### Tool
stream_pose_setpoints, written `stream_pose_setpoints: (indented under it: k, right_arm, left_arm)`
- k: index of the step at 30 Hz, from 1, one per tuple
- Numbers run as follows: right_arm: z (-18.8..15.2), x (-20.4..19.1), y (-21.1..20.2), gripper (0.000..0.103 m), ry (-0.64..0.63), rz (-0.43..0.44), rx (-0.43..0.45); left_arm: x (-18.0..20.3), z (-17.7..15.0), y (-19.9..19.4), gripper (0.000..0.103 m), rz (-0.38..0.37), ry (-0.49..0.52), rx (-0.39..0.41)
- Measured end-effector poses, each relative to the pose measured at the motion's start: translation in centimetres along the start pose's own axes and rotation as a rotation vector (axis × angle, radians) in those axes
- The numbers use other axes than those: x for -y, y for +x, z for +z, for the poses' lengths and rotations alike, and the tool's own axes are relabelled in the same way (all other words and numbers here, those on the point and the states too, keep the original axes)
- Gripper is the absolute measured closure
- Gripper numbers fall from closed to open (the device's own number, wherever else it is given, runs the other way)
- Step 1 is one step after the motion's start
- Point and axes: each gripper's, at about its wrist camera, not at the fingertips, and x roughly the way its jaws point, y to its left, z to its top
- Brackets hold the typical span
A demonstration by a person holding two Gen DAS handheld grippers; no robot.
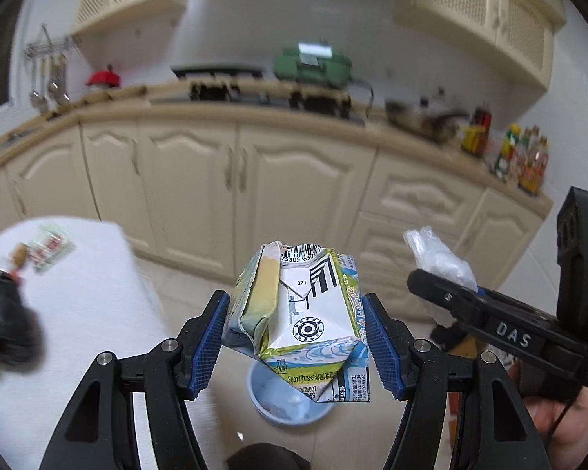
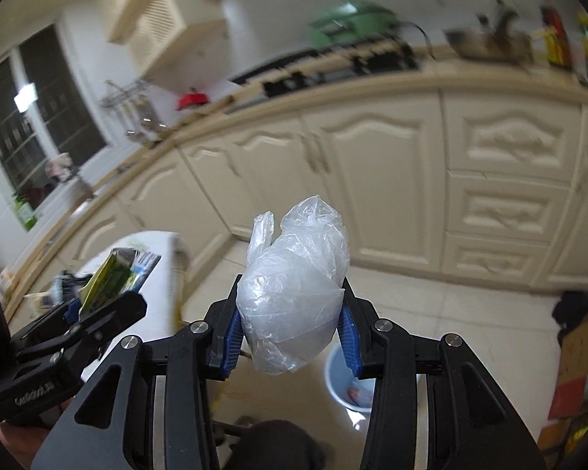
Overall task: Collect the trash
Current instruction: 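Carry the carton and plastic bag to the blue bin and release both, then move both tools back from the bin to the table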
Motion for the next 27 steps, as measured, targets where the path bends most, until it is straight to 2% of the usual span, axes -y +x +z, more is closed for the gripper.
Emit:
stream_pose_setpoints:
  k: [8,15,16,17,18,19,20,23,25,27]
  right_arm:
    - [-3.0,8.3,9.1,0.061,0.151,-0.017,-0.169]
    - [-5.7,14.0,16.6,0.058,0.287,-0.034,-0.296]
    - [-6.0,14.7,17.2,0.054,0.307,-0.04,-0.306]
    - [-6.2,15.3,17.8,0.048,0.327,-0.044,-0.312]
    - [-6.6,16.1,18.4,0.036,0.354,-0.043,-0.317]
    - [-6.7,16.6,18.8,0.029,0.368,-0.042,-0.32]
    - [-6.8,16.9,19.0,0.029,0.378,-0.042,-0.321]
    - [-7.2,17.6,19.1,0.017,0.404,-0.05,-0.322]
    - [-7.3,17.8,18.6,0.003,0.416,-0.064,-0.308]
    - [-7.3,17.9,17.9,0.0,0.422,-0.076,-0.292]
  left_arm:
    - [1.3,-0.1,13.5,0.041,-0.001,-0.006,-0.257]
    - [0.5,0.4,23.7,0.039,0.028,-0.018,-0.432]
    - [0.2,0.4,25.1,0.039,0.034,-0.015,-0.457]
    - [0.7,1.1,26.5,0.033,0.042,-0.018,-0.471]
    - [0.4,1.2,27.2,0.022,0.053,-0.022,-0.478]
    - [0.1,1.2,27.9,0.016,0.062,-0.026,-0.478]
    - [0.4,1.5,28.7,0.009,0.07,-0.028,-0.475]
    - [0.1,2.0,29.4,0.003,0.102,-0.028,-0.467]
    - [0.3,2.1,29.7,0.002,0.121,-0.024,-0.462]
    - [0.8,2.2,29.5,0.002,0.133,-0.017,-0.45]
